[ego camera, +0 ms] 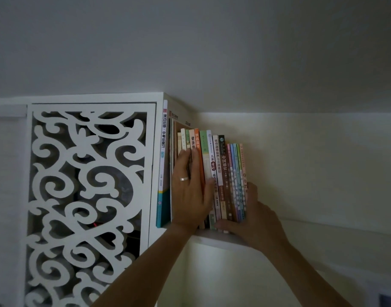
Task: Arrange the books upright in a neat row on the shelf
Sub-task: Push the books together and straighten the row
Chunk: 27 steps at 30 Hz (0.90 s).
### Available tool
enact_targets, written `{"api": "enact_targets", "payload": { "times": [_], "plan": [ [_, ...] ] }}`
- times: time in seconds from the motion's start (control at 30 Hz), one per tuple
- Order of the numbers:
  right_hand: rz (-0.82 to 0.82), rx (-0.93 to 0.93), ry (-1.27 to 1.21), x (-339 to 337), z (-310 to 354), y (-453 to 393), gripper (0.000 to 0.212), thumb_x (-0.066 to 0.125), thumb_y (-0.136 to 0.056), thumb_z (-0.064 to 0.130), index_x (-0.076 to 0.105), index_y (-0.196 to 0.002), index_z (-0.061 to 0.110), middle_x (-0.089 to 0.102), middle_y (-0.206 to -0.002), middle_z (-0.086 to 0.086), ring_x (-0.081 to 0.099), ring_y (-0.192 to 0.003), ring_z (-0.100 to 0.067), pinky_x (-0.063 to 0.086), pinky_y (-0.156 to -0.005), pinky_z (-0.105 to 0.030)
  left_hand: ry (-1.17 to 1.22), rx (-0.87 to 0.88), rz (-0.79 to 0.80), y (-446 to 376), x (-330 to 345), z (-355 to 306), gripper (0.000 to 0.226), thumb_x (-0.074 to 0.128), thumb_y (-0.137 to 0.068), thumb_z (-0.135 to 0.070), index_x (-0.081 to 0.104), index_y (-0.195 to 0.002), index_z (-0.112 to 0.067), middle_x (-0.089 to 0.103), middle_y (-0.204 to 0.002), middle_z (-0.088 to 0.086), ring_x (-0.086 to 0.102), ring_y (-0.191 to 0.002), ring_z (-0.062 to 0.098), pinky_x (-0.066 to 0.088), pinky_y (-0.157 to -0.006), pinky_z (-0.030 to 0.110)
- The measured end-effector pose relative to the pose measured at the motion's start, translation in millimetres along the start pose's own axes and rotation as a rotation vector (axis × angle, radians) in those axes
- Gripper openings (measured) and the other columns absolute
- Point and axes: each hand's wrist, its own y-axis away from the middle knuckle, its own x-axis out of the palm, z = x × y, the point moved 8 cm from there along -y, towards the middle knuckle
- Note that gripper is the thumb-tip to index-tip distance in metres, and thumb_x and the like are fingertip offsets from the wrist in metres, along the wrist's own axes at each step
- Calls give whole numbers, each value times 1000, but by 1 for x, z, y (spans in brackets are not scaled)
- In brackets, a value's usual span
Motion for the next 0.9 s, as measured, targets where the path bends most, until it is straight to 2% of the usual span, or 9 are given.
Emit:
{"api": "enact_targets", "payload": {
  "times": [0.1, 0.17, 0.33, 0.43, 0.53, 0.6, 0.67, 0.77, 0.9],
  "plan": [
    [24, -34, -78, -4, -4, 0, 119, 80, -52, 76, 11, -143, 42, 61, -124, 16, 66, -93, -8, 57, -76, -24, -61, 47, 29, 1, 3, -1, 75, 51, -99, -46, 31, -159, -5, 27, -164, 16, 26, -154, 30, 28, -122, 52],
    [41, -43, -116, -6, -7, 1, 113, 84, -63, 64, 9, -145, 43, 58, -122, 18, 63, -92, -5, 51, -73, -15, -93, 52, 35, 2, 5, -2, 72, 48, -101, -45, 31, -159, -6, 27, -164, 17, 25, -154, 31, 27, -123, 53],
    [-27, -33, -152, -4, -10, 3, 103, 83, -74, 49, 9, -146, 39, 60, -113, 16, 61, -79, 0, 45, -64, -9, -84, 41, 41, 4, 6, 1, 71, 47, -101, -44, 30, -160, -9, 25, -163, 15, 24, -154, 31, 27, -123, 53],
    [-11, -76, -197, -1, -9, 3, 104, 83, -75, 49, 9, -148, 39, 53, -115, 22, 58, -85, 4, 44, -66, -5, -151, 47, 97, 6, 11, -2, 71, 42, -104, -43, 21, -162, -8, 16, -168, 17, 13, -158, 31, 20, -126, 53],
    [65, -141, -288, 4, -7, -1, 109, 85, -73, 47, 5, -148, 46, 46, -130, 28, 57, -112, 2, 50, -84, -13, -158, 45, 185, 14, 16, -6, 76, 34, -106, -49, 6, -164, -7, -3, -172, 14, -5, -160, 29, 11, -129, 53],
    [107, -168, -311, 7, -7, -1, 112, 85, -75, 42, 1, -147, 51, 37, -133, 40, 52, -118, 9, 50, -96, -19, -171, 75, 239, 21, 14, -5, 82, 35, -105, -54, 3, -163, -6, -8, -172, 14, -7, -160, 29, 10, -129, 52],
    [139, -173, -325, 10, -9, -2, 115, 85, -76, 37, -2, -150, 48, 34, -136, 40, 51, -120, 11, 49, -101, -25, -207, 120, 274, 28, 11, -3, 84, 38, -105, -55, 3, -163, -5, -9, -172, 15, -7, -160, 31, 12, -129, 53],
    [104, -169, -320, 9, -9, -4, 118, 90, -67, 41, 4, -148, 48, 43, -146, 17, 56, -123, -7, 55, -98, -35, -234, 138, 306, 29, 12, -1, 84, 38, -105, -54, 1, -163, -6, -12, -171, 15, -9, -159, 31, 12, -129, 54],
    [52, -174, -328, 8, -3, -5, 119, 95, -53, 49, 12, -138, 58, 49, -139, 14, 61, -118, -12, 58, -91, -36, -222, 156, 350, 27, 14, 1, 85, 40, -106, -53, -3, -163, -7, -16, -171, 15, -12, -159, 31, 10, -129, 54]
  ]
}}
